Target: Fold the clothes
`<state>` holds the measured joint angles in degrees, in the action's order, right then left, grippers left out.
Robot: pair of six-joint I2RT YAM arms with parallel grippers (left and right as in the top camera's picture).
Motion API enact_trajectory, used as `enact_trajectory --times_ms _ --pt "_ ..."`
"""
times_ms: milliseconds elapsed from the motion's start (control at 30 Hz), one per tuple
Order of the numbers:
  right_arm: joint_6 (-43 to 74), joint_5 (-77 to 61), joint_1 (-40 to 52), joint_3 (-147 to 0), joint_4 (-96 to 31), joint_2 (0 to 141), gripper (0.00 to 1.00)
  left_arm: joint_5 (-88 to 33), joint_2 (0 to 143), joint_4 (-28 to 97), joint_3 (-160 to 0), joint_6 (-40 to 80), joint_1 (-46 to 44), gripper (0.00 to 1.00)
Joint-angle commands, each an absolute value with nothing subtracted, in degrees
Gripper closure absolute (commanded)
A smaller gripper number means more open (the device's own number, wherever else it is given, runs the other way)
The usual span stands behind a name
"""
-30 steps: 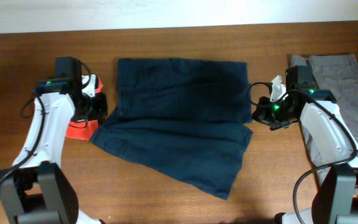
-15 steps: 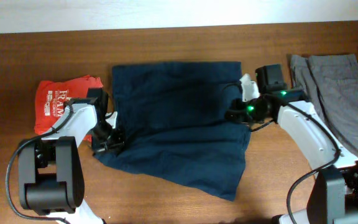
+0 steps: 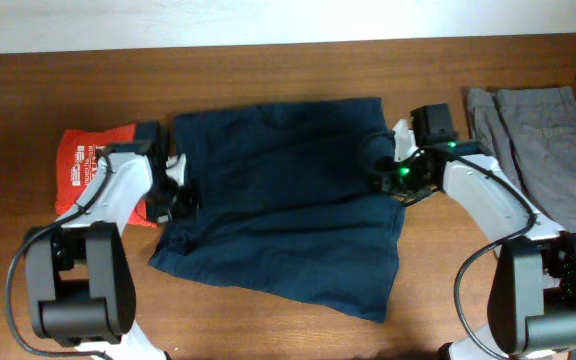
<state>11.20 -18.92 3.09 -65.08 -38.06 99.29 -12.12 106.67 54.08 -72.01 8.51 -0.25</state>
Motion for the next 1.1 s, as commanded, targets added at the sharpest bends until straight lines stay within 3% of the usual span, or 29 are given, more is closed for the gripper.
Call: enact_trajectory --times_ms 0,133,200,300,633,700,733,800,1067 --pt "11.46 -17.37 -0.51 -65.69 -37.36 99.70 0.51 -10.87 104.09 52.36 -76.38 6.11 -0.21 0.86" --pt "11.46 -18.98 -1.96 -65.69 -35.79 101.56 0.52 -7.81 104.18 45.76 -75.85 6.13 -0.21 0.76" --pt "11.49 -19.00 -1.89 -65.69 -34.65 102.80 0.44 -6.92 104.55 42.61 -75.53 6.09 -0.21 0.70" --pt "12.34 -18.94 -1.98 -65.69 -33.30 104.31 0.42 -6.85 106.06 38.87 -75.40 6.09 -0.23 0.62" --pt "12.95 -19.49 -1.91 -65.69 -29.91 105.49 0.41 -6.59 114.76 36.18 -75.42 5.91 -0.21 0.62" --pt "12.95 -19.49 -1.89 -65.69 -29.63 105.49 0.48 -6.68 116.75 36.21 -75.42 5.93 -0.21 0.78" --pt "12.95 -19.53 -1.87 -65.67 -29.63 105.49 0.58 -6.79 117.30 36.21 -75.42 5.93 -0.21 0.85" --pt "12.99 -20.60 -1.52 -65.67 -29.58 105.51 0.93 -6.79 117.67 36.07 -75.42 5.96 -0.21 0.99" --pt "14.39 -21.58 0.56 -65.67 -24.64 108.42 0.96 -6.81 117.64 35.86 -75.48 5.96 -0.21 0.99"
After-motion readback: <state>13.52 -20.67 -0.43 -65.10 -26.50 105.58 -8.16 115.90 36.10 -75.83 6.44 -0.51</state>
